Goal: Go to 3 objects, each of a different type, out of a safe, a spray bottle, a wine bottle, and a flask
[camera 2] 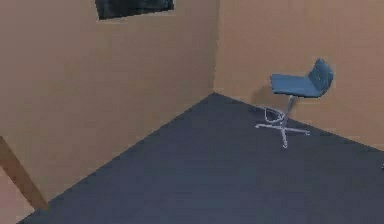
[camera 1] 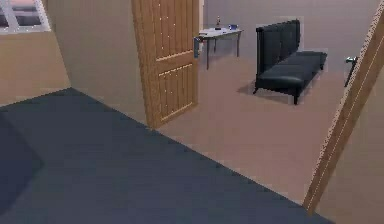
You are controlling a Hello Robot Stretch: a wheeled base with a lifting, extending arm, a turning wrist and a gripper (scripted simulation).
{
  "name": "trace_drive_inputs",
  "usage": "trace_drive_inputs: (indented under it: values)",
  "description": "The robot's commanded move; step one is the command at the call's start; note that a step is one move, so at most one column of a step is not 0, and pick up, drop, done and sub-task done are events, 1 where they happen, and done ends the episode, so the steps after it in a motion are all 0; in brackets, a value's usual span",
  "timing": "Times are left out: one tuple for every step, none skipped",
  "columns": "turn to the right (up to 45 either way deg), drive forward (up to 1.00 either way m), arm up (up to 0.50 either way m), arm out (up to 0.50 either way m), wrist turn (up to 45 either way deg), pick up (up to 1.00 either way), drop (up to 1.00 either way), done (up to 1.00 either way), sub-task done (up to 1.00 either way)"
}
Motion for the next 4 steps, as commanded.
trace_drive_inputs:
  values:
    - [-39.0, 0.0, 0.0, 0.0, 0.0, 0.0, 0.0, 0.0, 0.0]
    - [0.0, 1.0, 0.0, 0.0, 0.0, 0.0, 0.0, 0.0, 0.0]
    - [-9.0, 0.0, 0.0, 0.0, 0.0, 0.0, 0.0, 0.0, 0.0]
    - [0.0, 0.35, 0.0, 0.0, 0.0, 0.0, 0.0, 0.0, 0.0]
